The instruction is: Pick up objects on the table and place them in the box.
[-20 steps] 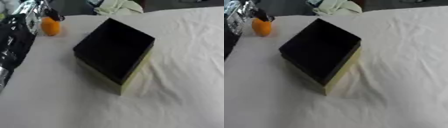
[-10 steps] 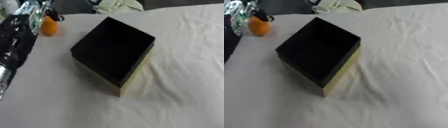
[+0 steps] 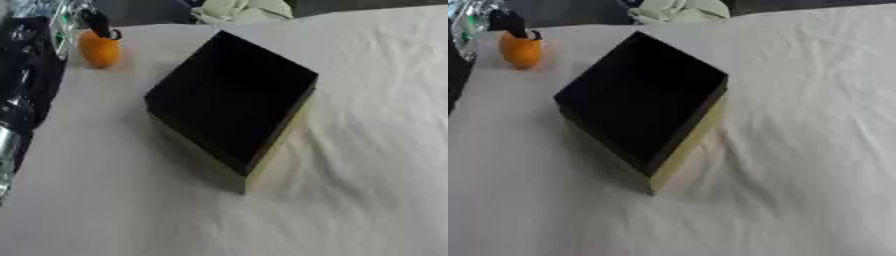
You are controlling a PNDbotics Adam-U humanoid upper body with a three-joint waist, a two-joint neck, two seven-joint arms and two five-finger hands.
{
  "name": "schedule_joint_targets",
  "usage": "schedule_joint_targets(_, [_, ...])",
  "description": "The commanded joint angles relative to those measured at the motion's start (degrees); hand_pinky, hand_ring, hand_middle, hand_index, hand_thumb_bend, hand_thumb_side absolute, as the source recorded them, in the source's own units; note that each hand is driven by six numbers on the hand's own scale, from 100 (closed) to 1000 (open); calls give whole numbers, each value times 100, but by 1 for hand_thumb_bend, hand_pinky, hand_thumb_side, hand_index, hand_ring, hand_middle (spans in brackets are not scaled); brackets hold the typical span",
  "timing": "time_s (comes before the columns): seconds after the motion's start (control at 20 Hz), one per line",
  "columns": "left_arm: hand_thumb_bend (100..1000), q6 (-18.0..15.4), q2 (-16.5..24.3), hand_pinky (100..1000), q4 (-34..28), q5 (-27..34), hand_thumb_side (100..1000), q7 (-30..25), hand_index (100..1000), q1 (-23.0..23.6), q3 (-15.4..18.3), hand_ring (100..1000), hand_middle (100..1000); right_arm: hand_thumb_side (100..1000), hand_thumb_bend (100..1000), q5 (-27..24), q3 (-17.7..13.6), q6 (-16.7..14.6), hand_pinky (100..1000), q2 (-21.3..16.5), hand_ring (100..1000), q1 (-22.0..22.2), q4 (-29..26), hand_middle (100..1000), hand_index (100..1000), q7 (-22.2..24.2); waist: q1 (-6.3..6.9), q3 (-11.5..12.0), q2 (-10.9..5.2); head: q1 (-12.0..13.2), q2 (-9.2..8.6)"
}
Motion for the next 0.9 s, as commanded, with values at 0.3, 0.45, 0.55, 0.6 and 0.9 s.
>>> schedule_joint_targets(0.3, [649,-210,270,753,-240,-48,100,-726,944,-180,98,808,898,1000,322,-3,-46,35,767,-105,745,11,-88,734,855,-19,-28,49,-235,-19,99])
schedule_joint_targets(0.45, [659,-278,268,760,-281,69,100,-985,951,-162,95,814,906,1000,321,-10,-54,38,767,-82,745,25,-88,734,855,-36,-29,57,-254,-10,98])
schedule_joint_targets(0.55, [667,-304,284,765,-291,98,100,-1160,956,-143,70,822,913,1000,318,-14,-58,45,768,-69,745,36,-88,734,855,-43,-28,62,-264,-8,99])
schedule_joint_targets(0.6, [669,-315,287,767,-292,102,100,-1247,957,-138,63,824,915,1000,318,-16,-60,49,768,-63,745,39,-88,734,855,-48,-28,63,-269,-9,103])
schedule_joint_targets(0.9, [668,-404,294,774,-296,106,100,-1681,967,-99,36,835,926,1000,318,-28,-58,58,768,-23,746,31,-88,734,856,-55,-24,69,-283,-7,65])
